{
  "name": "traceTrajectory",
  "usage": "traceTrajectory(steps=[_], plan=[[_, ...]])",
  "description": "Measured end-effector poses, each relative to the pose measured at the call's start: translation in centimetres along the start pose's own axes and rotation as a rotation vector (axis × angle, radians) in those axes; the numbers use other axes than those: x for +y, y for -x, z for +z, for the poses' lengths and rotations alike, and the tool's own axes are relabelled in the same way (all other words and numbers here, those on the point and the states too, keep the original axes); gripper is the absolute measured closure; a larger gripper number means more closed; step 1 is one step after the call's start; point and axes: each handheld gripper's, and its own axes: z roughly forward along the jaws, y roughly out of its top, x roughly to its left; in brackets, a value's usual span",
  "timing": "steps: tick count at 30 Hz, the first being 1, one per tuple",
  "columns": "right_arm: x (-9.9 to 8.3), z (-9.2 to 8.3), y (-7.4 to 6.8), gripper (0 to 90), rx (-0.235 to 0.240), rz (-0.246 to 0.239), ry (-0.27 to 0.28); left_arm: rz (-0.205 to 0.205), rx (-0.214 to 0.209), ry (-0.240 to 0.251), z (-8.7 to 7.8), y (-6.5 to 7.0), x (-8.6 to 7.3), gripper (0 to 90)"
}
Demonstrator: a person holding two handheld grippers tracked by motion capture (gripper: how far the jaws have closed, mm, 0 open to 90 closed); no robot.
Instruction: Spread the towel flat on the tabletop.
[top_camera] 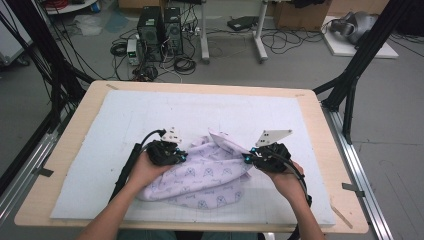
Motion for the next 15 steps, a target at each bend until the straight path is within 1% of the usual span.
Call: traceTrajectory(steps=[3,4,5,6,7,9,10,11,12,13,15], plan=[[1.4,0.0,-0.1,84.3,0.000,-0.012,0.028,-0.021,0.073,0.085,-3.3,-0.7,0.3,86.3],[2.5,0.0,-0.2,84.3,0.002,-0.017,0.057,-0.024,0.102,0.113,-4.5,-0.9,0.3,86.3],[2.5,0.0,-0.2,84.3,0.002,-0.017,0.057,-0.032,0.126,0.137,-5.7,-1.1,0.4,86.3],[3.0,-0.1,-0.3,84.3,0.002,-0.021,0.071,-0.033,0.153,0.158,-6.9,-1.2,0.4,86.2],[3.5,-0.1,-0.3,84.3,0.005,-0.021,0.091,-0.032,0.171,0.176,-7.9,-1.4,0.5,86.2],[4.1,-0.1,-0.7,84.3,0.018,-0.027,0.111,-0.032,0.194,0.198,-9.4,-1.3,0.3,86.1],[4.3,0.3,-1.4,84.3,0.021,-0.052,0.095,-0.031,0.200,0.196,-9.7,-1.1,0.1,85.6],[4.3,0.3,-1.4,84.3,0.021,-0.052,0.095,-0.024,0.197,0.178,-9.7,-0.9,-0.2,85.6],[4.2,0.5,-1.7,84.3,0.025,-0.055,0.080,-0.017,0.189,0.156,-9.5,-0.5,-0.6,85.3],[3.3,0.9,-2.2,84.3,0.041,-0.051,0.053,-0.013,0.183,0.139,-9.2,-0.2,-1.2,84.3],[1.9,1.3,-2.6,84.4,0.071,-0.028,0.032,-0.030,0.145,0.102,-8.3,0.3,-2.6,83.9]])
